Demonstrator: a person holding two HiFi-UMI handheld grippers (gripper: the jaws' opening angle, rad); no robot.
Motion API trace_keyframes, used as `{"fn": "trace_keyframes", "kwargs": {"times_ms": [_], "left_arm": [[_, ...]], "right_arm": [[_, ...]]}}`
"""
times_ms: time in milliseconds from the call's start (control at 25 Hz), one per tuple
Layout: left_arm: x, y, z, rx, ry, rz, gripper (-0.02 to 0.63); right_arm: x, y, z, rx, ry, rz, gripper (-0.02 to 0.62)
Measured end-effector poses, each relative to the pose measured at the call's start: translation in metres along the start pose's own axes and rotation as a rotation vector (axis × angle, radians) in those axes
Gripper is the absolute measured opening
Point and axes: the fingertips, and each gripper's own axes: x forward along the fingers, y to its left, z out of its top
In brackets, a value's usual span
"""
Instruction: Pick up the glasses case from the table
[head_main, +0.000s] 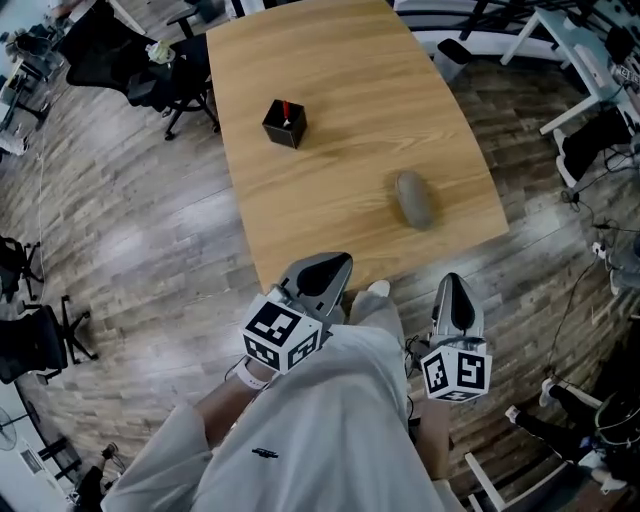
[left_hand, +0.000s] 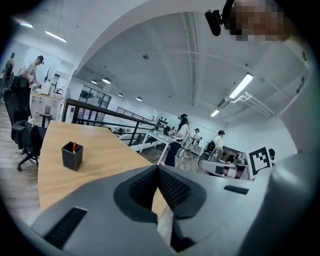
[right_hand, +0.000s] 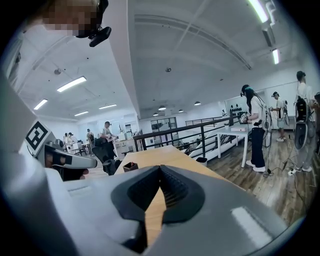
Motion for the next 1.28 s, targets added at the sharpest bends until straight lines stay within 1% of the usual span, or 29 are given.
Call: {"fn": "trace_keyframes", "kwargs": {"times_ms": [320, 480, 560, 640, 800, 920, 1080, 1200, 1280], "left_arm": [[0.024, 0.007, -0.006, -0.002, 0.053, -0.001, 0.006], [0.039, 0.009, -0.012, -0.008, 0.078, 0.009, 0.006], [0.050, 0.011, -0.015, -0.014, 0.089, 0.017, 0.006], [0.058, 0.015, -0.016, -0.019, 0.097, 0.029, 0.006], [0.069, 0.021, -0.020, -0.032, 0.116, 0.046, 0.006], [0.080, 0.024, -0.025, -0.033, 0.136, 0.052, 0.006], [0.097, 0.027, -0.036, -0.025, 0.160, 0.053, 0.006], [0.108, 0.030, -0.041, -0.021, 0.169, 0.056, 0.006], [0.113, 0.034, -0.044, -0.023, 0.174, 0.061, 0.006]], "right_arm": [[0.021, -0.012, -0.012, -0.040, 0.022, 0.005, 0.011], [0.033, -0.027, -0.025, -0.051, 0.056, 0.008, 0.018], [0.042, -0.034, -0.030, -0.045, 0.071, 0.029, 0.084], [0.051, -0.037, -0.035, -0.054, 0.081, 0.046, 0.097], [0.071, -0.039, -0.049, -0.086, 0.115, 0.079, 0.169], [0.087, -0.043, -0.058, -0.112, 0.136, 0.098, 0.181], [0.106, -0.049, -0.072, -0.114, 0.161, 0.122, 0.200], [0.117, -0.053, -0.087, -0.111, 0.191, 0.142, 0.227], [0.124, -0.054, -0.097, -0.110, 0.212, 0.154, 0.232]]}}
